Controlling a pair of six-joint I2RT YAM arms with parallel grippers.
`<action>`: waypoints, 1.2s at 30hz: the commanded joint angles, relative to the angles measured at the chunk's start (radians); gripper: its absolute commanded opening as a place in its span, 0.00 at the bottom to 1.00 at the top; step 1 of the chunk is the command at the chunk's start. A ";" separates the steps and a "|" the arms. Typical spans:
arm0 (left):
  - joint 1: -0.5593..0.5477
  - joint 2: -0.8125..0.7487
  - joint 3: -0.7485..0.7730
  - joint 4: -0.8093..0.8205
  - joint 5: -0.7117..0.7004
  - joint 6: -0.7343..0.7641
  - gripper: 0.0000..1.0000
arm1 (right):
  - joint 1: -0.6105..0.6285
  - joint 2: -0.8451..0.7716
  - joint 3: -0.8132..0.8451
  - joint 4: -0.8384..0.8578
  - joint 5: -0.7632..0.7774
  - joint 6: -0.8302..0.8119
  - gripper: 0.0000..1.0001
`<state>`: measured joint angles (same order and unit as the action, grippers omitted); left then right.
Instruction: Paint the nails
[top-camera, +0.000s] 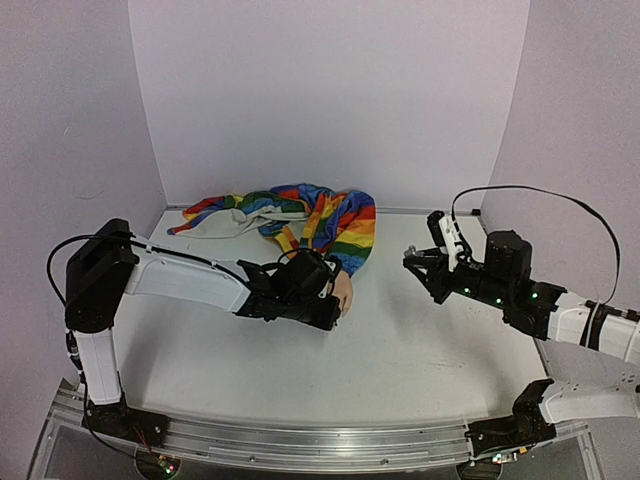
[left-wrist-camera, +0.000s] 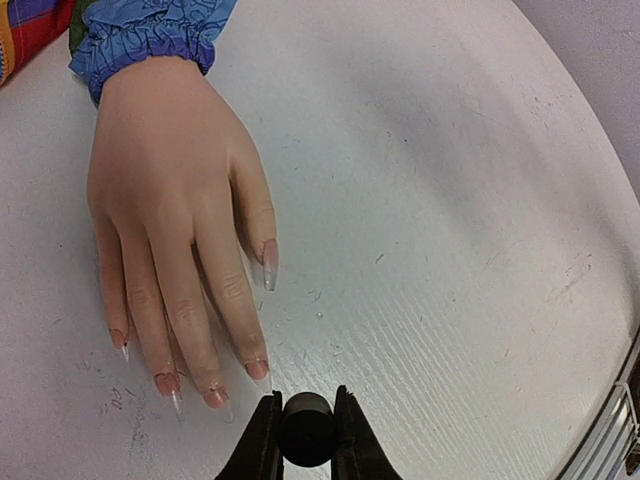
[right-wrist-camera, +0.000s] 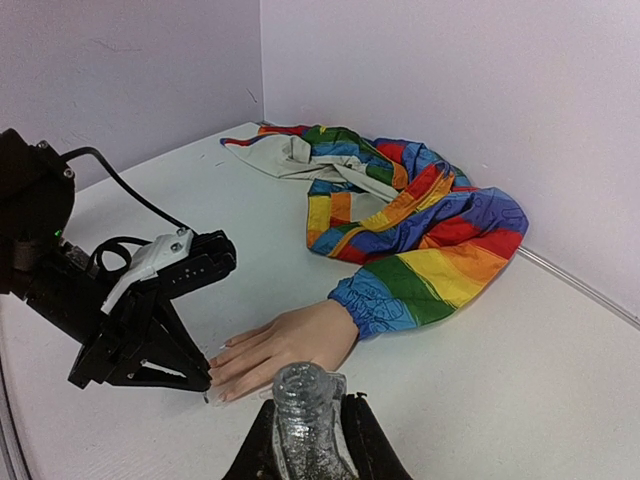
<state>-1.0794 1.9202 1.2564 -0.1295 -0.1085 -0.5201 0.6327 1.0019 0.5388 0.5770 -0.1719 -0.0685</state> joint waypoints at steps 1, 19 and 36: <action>0.008 0.023 0.043 0.035 -0.023 0.014 0.00 | -0.004 -0.025 0.001 0.072 0.005 -0.011 0.00; 0.021 0.044 0.049 0.036 -0.032 0.005 0.00 | -0.003 -0.012 -0.002 0.078 -0.005 -0.009 0.00; 0.025 0.057 0.059 0.042 -0.051 0.015 0.00 | -0.003 0.001 -0.002 0.081 -0.009 -0.010 0.00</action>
<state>-1.0603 1.9690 1.2579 -0.1291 -0.1352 -0.5205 0.6327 1.0031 0.5335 0.5842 -0.1722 -0.0719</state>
